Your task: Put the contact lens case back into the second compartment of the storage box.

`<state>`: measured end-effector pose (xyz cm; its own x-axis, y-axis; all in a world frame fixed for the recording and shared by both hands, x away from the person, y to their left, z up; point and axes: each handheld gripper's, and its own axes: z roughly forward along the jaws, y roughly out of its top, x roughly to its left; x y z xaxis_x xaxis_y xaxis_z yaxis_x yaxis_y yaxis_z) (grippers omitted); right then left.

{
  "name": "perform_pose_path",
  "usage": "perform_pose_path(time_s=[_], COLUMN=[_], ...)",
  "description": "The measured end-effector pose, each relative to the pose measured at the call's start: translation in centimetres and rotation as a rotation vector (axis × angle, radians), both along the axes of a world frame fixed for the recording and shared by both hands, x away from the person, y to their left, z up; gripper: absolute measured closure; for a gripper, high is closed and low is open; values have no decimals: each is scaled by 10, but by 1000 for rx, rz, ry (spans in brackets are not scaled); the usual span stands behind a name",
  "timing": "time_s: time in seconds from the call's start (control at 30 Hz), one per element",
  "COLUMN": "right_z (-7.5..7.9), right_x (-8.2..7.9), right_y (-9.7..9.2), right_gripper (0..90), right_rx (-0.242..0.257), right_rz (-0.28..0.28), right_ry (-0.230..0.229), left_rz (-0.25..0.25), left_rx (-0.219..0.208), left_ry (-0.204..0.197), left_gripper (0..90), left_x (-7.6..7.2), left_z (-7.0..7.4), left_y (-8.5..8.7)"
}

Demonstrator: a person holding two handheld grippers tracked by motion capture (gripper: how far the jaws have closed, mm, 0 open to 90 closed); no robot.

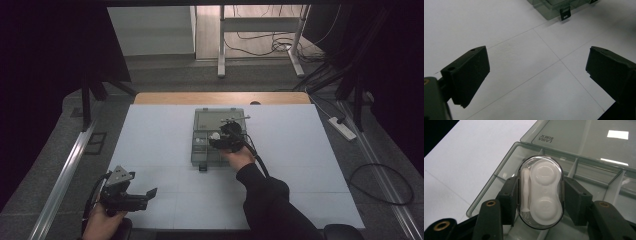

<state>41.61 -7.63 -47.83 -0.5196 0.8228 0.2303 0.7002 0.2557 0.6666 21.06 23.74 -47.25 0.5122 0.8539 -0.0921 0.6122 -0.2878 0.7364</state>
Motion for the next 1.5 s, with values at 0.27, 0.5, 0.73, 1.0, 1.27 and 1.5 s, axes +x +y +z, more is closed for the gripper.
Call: perform_pose_path(time_s=[0.27,0.5,0.73,1.0,1.27,1.5], right_z=[-3,-6,-7,-9,-11,-10], right_x=[9,14,18,20,19,19], right_y=[8,16,21,23,27,27], right_gripper=[488,488,488,488,463,439], right_rx=[-4,-12,-40,-62,-75,-82], right_rz=[-35,-51,-66,-77,-71,-67], right_ry=[3,-4,-21,-34,-44,-44], left_rz=[-2,-4,-5,-5,-5,-6], left_rx=[1,4,3,5,6,7], left_ry=[0,-1,-1,-1,-2,-2], left_gripper=[51,52,52,52,52,53], left_x=[0,0,0,0,0,0], left_z=[0,0,0,0,0,0], left_y=[0,0,0,0,-1,-1])
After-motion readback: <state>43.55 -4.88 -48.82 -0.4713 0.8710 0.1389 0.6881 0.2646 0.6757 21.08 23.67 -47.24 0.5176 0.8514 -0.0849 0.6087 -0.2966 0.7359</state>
